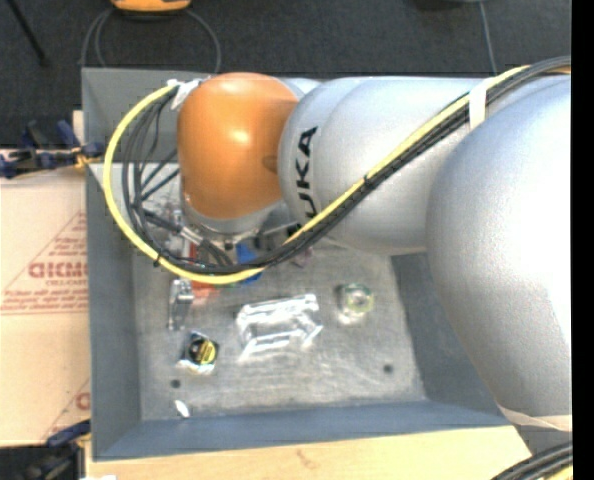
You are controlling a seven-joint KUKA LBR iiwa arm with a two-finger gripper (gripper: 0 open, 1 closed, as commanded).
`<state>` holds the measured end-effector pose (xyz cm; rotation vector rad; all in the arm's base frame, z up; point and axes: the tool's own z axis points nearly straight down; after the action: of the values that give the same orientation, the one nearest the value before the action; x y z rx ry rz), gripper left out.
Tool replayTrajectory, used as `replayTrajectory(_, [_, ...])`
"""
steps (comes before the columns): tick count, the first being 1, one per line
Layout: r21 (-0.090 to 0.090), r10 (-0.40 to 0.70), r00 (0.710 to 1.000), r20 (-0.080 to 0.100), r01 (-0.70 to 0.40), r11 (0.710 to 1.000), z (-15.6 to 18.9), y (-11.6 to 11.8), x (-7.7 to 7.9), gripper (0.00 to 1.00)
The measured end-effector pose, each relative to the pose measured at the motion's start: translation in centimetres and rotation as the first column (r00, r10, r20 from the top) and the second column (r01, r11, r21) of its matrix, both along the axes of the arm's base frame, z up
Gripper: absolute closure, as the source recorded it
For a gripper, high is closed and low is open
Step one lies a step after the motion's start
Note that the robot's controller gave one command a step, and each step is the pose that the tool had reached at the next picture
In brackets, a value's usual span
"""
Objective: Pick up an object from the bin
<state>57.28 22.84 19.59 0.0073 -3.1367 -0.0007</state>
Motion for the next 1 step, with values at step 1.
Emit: replayTrajectory(1, [-0.003,0.139,0.99,0.005,-0.139,0.99,-4.71,-4.92,3.23,0.0])
